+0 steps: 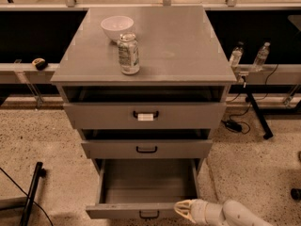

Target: Close bottom drawer

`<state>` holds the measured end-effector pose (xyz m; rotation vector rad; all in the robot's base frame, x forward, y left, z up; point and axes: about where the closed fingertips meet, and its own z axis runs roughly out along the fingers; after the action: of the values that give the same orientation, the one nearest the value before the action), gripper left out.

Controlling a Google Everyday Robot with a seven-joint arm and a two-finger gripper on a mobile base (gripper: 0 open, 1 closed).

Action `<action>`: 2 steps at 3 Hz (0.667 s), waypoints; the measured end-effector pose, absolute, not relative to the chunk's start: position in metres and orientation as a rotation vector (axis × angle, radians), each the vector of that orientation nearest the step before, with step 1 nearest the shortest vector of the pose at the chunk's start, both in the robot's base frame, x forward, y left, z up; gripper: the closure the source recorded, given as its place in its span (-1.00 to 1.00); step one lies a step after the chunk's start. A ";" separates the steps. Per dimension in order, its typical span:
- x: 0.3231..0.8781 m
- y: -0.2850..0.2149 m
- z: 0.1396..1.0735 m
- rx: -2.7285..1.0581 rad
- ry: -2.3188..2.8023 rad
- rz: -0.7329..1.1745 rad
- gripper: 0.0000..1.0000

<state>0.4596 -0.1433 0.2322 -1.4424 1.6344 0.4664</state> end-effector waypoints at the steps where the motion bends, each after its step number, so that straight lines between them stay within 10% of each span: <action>1: 0.437 -0.139 0.220 -1.501 1.662 0.498 1.00; 2: 0.429 -0.141 0.205 -1.520 1.690 0.527 1.00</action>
Offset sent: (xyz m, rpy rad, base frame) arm -0.0380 -0.0053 -0.0431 -0.0679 0.1281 0.0564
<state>0.4292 -0.1407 0.2054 -1.5201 1.6898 0.5269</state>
